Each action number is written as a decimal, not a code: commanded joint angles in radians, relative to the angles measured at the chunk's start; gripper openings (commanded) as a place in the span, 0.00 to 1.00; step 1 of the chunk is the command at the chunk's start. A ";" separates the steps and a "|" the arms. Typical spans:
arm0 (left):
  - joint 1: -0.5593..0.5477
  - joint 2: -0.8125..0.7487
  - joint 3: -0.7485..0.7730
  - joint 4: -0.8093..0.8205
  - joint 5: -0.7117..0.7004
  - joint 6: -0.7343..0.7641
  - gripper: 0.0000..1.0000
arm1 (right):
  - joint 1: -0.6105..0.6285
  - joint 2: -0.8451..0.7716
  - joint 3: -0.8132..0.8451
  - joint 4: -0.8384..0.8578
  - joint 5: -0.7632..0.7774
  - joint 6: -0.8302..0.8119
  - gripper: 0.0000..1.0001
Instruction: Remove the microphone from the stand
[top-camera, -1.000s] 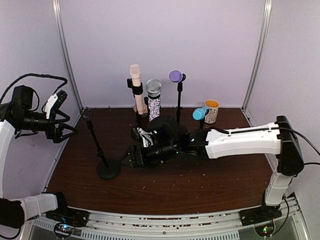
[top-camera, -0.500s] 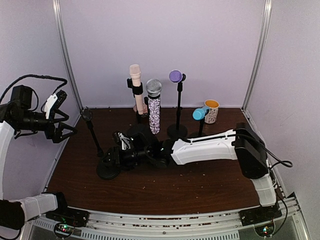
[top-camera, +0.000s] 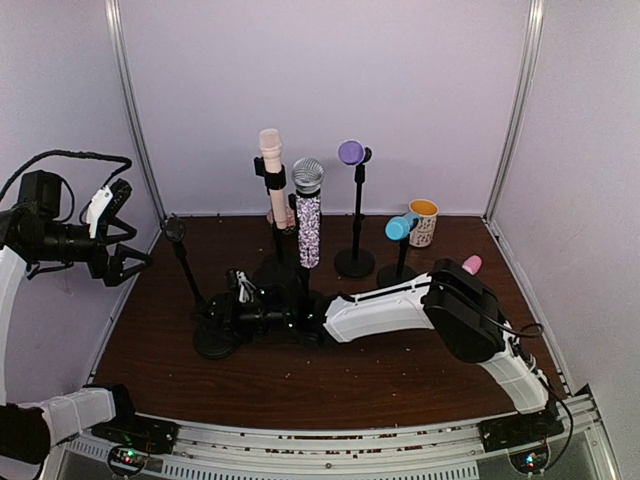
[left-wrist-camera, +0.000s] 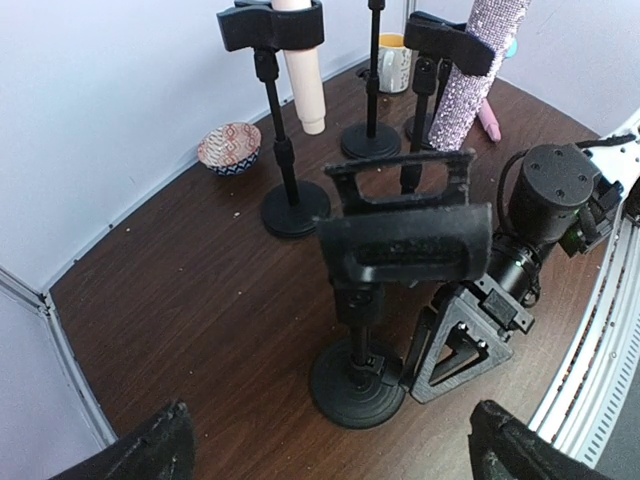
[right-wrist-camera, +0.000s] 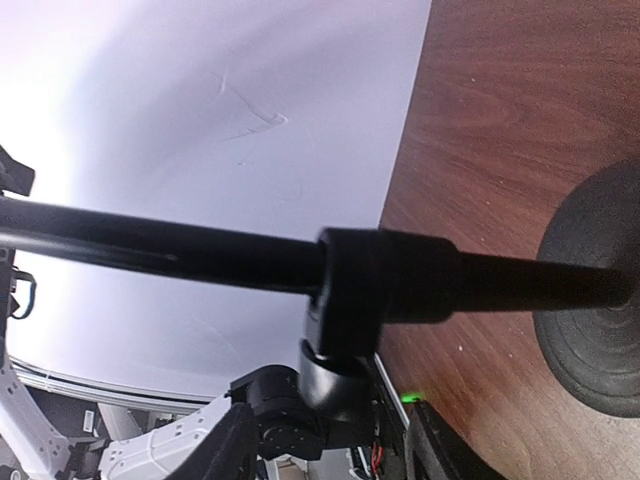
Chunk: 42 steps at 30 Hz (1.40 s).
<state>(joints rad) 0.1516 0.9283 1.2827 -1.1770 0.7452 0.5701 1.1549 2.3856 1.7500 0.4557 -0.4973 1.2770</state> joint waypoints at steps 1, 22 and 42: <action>0.010 0.011 -0.007 0.037 0.029 0.004 0.98 | -0.016 0.028 0.048 0.118 0.002 0.057 0.51; 0.009 0.041 -0.002 0.035 0.058 0.032 0.98 | -0.039 0.078 0.091 0.138 0.051 0.110 0.24; 0.010 0.041 -0.011 0.027 0.068 0.051 0.98 | -0.047 -0.002 0.038 -0.101 0.160 -0.088 0.00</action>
<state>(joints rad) 0.1516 0.9699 1.2716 -1.1763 0.7898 0.6086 1.1229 2.4355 1.8019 0.5163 -0.4278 1.3251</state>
